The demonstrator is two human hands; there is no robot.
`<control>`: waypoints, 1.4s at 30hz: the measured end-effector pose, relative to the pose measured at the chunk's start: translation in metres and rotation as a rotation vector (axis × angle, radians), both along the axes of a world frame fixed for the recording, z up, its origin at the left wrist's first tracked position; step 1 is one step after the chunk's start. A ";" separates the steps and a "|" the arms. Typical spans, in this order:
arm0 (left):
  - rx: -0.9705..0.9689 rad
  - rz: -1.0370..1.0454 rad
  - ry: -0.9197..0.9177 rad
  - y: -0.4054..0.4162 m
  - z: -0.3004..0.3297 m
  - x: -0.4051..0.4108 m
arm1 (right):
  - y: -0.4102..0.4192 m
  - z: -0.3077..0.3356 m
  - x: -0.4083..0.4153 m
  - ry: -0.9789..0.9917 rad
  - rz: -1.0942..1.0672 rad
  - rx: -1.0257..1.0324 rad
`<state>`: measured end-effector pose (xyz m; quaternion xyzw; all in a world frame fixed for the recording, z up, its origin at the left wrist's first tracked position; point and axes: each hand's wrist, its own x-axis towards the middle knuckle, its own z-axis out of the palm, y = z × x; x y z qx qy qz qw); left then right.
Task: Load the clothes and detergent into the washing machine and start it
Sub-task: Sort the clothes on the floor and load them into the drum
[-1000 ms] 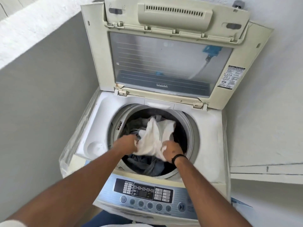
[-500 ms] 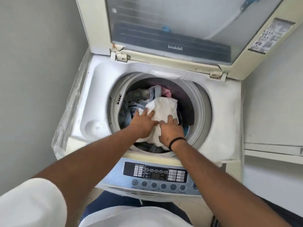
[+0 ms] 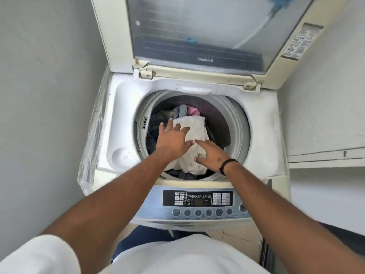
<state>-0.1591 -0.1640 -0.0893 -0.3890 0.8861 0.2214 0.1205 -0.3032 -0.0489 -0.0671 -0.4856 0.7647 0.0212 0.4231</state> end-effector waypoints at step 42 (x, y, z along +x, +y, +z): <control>0.670 -1.116 0.300 0.516 0.115 0.016 | 0.641 0.081 0.288 0.639 -1.979 -0.861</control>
